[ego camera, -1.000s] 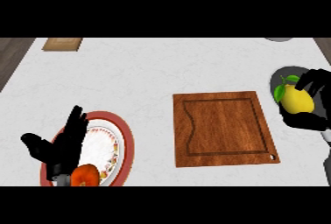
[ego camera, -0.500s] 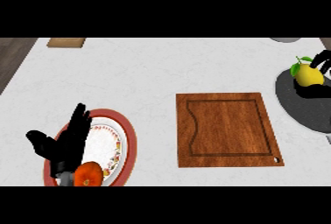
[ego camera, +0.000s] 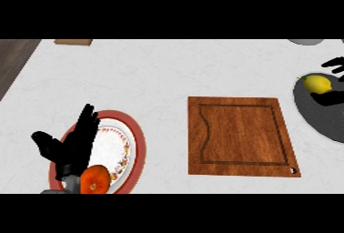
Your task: Pick the lemon from the cutting board and place it in the pan
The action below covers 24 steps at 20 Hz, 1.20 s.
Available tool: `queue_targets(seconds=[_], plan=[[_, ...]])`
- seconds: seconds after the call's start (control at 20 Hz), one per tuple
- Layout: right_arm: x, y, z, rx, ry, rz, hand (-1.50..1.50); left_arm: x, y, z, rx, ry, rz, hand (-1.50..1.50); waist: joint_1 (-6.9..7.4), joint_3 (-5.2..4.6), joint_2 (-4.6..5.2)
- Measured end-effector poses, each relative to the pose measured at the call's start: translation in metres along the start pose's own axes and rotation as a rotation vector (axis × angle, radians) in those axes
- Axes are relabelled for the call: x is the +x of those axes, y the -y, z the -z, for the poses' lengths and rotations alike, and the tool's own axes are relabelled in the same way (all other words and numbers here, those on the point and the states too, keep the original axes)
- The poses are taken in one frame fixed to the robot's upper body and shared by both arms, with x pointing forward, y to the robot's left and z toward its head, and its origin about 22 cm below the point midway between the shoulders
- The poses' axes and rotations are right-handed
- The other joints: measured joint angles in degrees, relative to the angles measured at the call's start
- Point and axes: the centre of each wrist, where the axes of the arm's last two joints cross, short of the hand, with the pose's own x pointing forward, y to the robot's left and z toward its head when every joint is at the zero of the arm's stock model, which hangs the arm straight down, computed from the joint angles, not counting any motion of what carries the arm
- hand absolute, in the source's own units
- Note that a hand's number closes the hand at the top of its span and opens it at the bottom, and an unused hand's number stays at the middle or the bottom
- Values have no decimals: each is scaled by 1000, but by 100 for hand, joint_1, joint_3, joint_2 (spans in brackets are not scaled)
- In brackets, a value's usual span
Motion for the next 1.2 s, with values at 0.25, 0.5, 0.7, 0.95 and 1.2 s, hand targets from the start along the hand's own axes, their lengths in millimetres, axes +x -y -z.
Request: queue_targets(seconds=[0.25,0.5,0.7,0.95,1.2], plan=[[-7,-1,10,5,25,39,-150,1,7,0,0,-1,-7,0,35,12,13],[-5,1,17,-17,71,293,-150,1,4,-2,3,-8,-7,0,4,14,10],[-9,8,21,-31,84,531,-150,-1,1,-3,14,-8,-9,0,-57,17,-5],[-38,25,19,-7,74,791,-150,-2,-2,-5,24,-8,-10,0,-129,13,-27],[-83,40,0,60,112,971,-150,-5,-6,-9,36,-2,-10,0,-224,14,-69]])
